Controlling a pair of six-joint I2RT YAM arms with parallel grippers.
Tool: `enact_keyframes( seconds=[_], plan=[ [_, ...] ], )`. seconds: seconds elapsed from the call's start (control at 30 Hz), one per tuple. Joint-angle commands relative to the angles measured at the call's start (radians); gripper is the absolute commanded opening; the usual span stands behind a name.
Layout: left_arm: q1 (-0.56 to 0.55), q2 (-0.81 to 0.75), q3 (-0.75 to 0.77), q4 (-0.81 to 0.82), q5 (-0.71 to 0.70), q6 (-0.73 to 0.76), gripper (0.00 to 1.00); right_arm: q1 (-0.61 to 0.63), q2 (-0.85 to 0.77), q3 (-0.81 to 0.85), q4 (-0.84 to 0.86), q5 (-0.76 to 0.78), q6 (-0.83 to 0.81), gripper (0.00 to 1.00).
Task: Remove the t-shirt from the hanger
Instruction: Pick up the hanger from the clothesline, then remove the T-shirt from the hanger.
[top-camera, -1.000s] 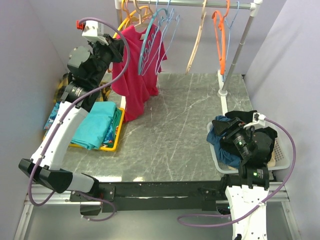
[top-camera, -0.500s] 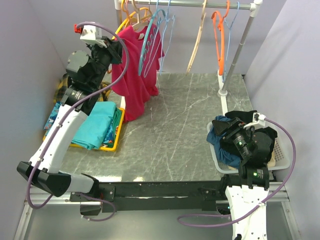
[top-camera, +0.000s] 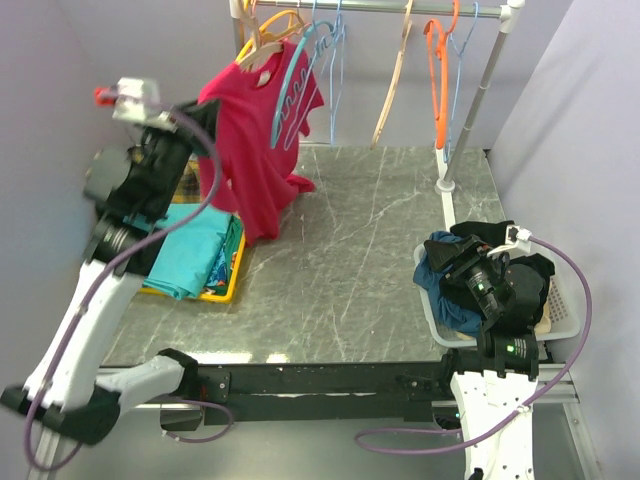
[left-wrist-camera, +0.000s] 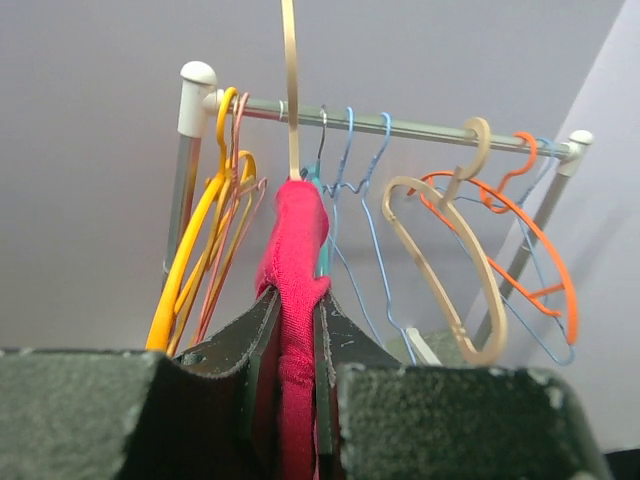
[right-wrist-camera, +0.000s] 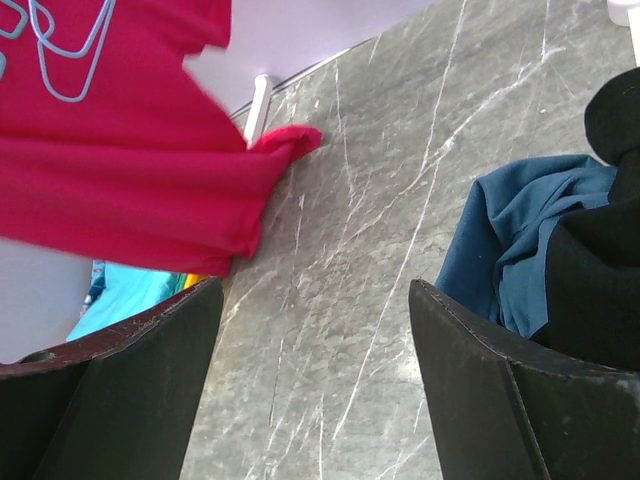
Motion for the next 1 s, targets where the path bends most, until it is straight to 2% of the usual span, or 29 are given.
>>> enact_keyframes(
  seconds=[0.0,0.2,0.47,0.57,0.6,0.73,0.8,0.87,0.97],
  plan=[
    [-0.005,-0.188,-0.136,0.055,0.024,-0.03,0.01,-0.003,-0.012,0.031,0.028,-0.012,-0.002,0.82],
    [-0.005,-0.378,-0.247,-0.091,0.038,-0.055,0.01,-0.003,-0.011,0.051,0.012,-0.023,-0.014,0.83],
    [-0.005,-0.574,-0.255,-0.426,0.136,-0.028,0.01,-0.003,0.055,0.167,-0.078,-0.061,-0.155,0.85],
    [-0.005,-0.63,-0.253,-0.525,0.289,0.009,0.01,-0.002,0.108,0.225,-0.072,-0.196,-0.226,0.88],
    [-0.005,-0.649,-0.253,-0.539,0.434,0.02,0.01,0.0,0.124,0.262,-0.074,-0.245,-0.238,0.88],
    [-0.007,-0.698,-0.289,-0.591,0.724,0.058,0.01,0.046,0.176,0.363,-0.081,-0.356,-0.327,0.91],
    [-0.019,-0.724,-0.306,-0.606,0.769,0.072,0.01,0.089,0.202,0.412,-0.075,-0.402,-0.362,0.92],
    [-0.017,-0.747,-0.324,-0.593,0.803,0.068,0.01,0.19,0.224,0.44,-0.077,-0.44,-0.388,0.93],
    [-0.016,-0.744,-0.326,-0.568,0.858,0.06,0.01,0.374,0.263,0.492,-0.103,-0.39,-0.447,0.95]
  ],
)
